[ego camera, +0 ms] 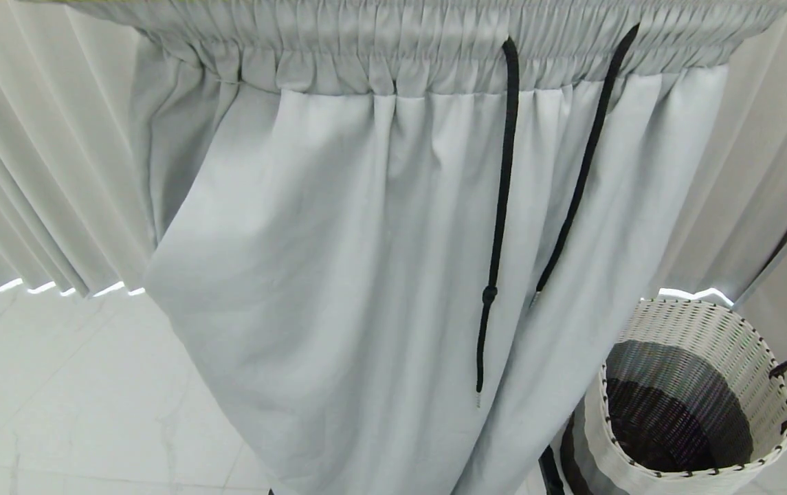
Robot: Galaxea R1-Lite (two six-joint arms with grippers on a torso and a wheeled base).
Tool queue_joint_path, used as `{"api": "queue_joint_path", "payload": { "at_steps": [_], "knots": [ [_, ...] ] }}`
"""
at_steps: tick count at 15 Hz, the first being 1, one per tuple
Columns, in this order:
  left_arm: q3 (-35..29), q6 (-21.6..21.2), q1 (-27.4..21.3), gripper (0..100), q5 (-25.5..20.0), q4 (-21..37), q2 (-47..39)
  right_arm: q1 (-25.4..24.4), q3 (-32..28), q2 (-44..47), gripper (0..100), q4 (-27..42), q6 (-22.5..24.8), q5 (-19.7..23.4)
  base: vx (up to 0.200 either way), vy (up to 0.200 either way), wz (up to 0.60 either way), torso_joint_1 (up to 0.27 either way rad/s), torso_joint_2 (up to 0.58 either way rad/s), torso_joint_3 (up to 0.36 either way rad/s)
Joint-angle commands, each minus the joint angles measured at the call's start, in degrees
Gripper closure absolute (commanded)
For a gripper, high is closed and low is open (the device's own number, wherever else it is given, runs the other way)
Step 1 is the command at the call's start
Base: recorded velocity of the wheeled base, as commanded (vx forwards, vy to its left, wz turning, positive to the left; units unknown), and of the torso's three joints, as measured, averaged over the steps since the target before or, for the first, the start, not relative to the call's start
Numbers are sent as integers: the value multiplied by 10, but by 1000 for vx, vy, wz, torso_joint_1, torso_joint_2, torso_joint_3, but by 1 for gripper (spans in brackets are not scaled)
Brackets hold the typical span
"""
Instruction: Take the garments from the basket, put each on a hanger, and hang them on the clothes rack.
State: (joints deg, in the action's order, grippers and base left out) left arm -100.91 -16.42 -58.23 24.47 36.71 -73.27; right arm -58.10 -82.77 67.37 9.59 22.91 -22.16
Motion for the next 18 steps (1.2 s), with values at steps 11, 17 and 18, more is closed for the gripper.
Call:
{"api": "queue_joint_path", "payload": {
  "at_steps": [11, 17, 18],
  "knots": [
    [3, 1, 57, 100, 1, -5, -19, -1, 35, -17, 0, -2, 0, 4, 0, 0, 0, 0, 0, 0],
    [16, -4, 99, 100, 1, -4, 1, 96, 88, -58, 0, 24, 2, 3, 0, 0, 0, 0, 0, 0],
    [25, -4, 99, 100, 1, -4, 7, 155, 88, -58, 0, 50, 16, -5, 0, 0, 0, 0, 0, 0]
  ]
}}
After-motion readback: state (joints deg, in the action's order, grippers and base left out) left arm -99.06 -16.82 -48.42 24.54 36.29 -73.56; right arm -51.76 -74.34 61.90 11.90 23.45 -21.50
